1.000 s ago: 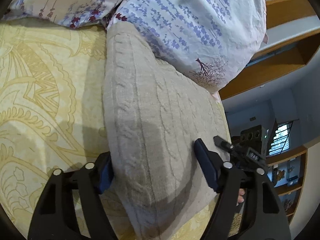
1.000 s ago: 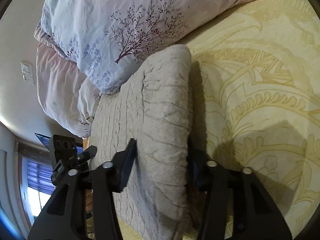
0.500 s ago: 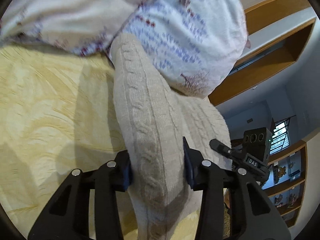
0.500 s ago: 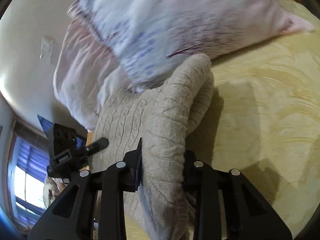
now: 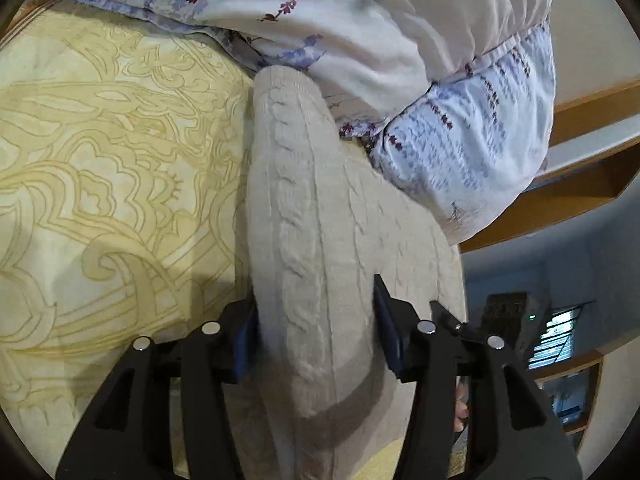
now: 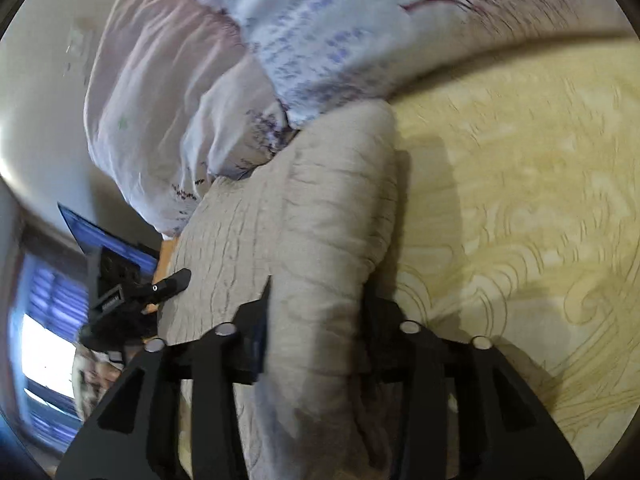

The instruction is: Fold small clothes

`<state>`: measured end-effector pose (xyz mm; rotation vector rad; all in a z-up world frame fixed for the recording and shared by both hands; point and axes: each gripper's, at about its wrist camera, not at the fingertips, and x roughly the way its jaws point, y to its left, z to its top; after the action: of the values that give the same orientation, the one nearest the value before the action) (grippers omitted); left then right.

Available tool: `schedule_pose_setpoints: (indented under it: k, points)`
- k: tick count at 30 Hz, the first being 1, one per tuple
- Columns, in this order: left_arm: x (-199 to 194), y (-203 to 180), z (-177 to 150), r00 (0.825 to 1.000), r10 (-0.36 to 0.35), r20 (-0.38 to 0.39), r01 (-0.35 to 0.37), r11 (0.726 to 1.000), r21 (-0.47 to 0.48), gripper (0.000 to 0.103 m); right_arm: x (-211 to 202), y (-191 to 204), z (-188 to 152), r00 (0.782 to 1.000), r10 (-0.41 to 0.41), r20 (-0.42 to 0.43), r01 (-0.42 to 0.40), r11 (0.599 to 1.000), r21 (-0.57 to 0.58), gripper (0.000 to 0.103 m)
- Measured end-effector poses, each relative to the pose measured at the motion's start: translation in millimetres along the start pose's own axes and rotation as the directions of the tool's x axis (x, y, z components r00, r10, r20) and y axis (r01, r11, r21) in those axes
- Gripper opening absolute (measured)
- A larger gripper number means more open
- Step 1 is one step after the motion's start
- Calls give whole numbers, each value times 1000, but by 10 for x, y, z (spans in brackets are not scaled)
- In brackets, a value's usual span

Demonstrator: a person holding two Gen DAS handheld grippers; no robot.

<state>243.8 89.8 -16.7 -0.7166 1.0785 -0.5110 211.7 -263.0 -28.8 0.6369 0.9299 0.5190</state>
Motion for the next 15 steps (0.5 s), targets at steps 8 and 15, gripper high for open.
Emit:
schedule_pose_setpoints:
  k: [8, 15]
  points:
    - [-447, -320, -89, 978, 120, 169, -144, 980, 138, 66, -355, 50, 36, 996, -21, 82, 22, 1000, -4, 48]
    - [-545, -954, -439, 955, 134, 263, -235, 886, 401, 74, -269, 180, 67, 994, -34, 101, 40, 997, -61, 17]
